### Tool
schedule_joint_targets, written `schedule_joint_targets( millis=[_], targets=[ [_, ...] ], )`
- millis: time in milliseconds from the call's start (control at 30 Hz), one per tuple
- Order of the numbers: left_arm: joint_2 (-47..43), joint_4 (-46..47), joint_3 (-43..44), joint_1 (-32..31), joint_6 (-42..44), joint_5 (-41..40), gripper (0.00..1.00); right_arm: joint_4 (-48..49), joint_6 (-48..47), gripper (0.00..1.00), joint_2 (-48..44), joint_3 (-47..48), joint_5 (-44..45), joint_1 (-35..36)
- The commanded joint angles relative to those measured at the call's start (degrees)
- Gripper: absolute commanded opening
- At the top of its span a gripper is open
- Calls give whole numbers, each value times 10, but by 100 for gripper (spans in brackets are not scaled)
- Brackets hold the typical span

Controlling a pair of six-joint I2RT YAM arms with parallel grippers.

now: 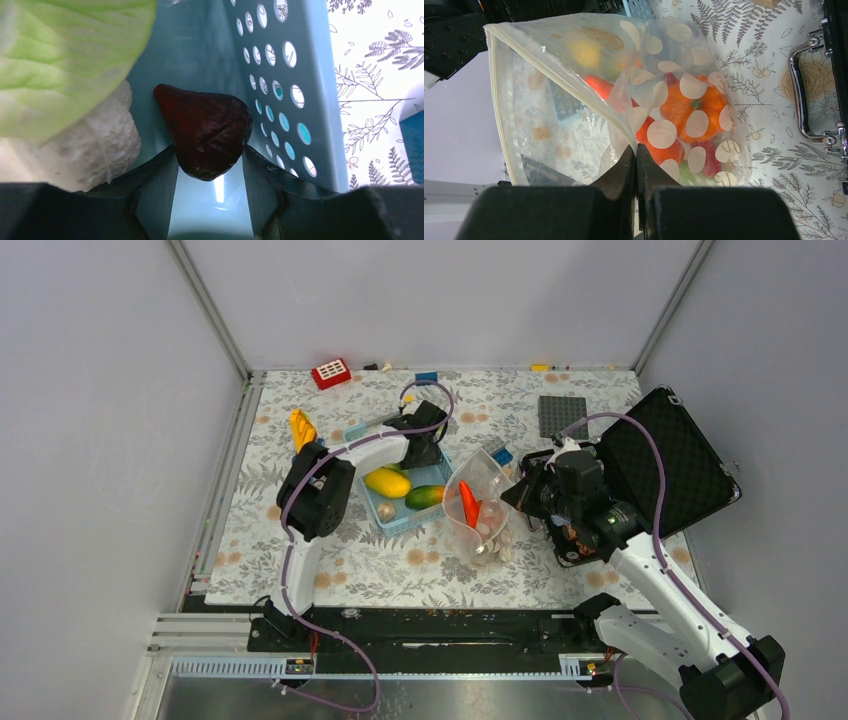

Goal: Place the food in the zip-top bag and seal the zipper
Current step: Pick up the fake fruit from the bin.

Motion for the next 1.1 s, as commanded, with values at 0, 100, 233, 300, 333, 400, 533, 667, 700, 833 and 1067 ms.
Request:
schedule_joint_targets(
  millis=[0,100,233,300,333,400,533,667,700,833,1067],
  targets=[
    [11,-17,13,4,-24,-52,50,-3,-9,0,2,5,7,-5],
    [12,-14,13,6,-31,-46,47,-2,-8,0,4,3,6,-5],
    [8,5,10,6,-22,-31,42,-2,-7,0,3,4,5,-5],
    [3,12,9,5,-16,-29,37,-3,-7,0,1,3,6,-5],
    [1,15,8,5,-14,-30,37,-3,-7,0,-1,2,8,-5],
    [-7,20,3,6,-10,-30,33,-2,-7,0,-2,1,9,-5],
    [-39,49,-28,5,0,-20,29,-3,-6,0,0,2,8,-5],
    [-88,80,-72,5,6,-5,23,-2,-5,0,4,3,7,-5],
    [-99,86,-81,4,7,0,23,-2,-5,0,4,4,5,-5],
    [-149,96,-114,-1,12,4,22,-2,-5,0,5,5,5,-5],
    [-241,106,-174,-14,16,-2,21,-3,-9,0,6,9,0,-5]
  ],
)
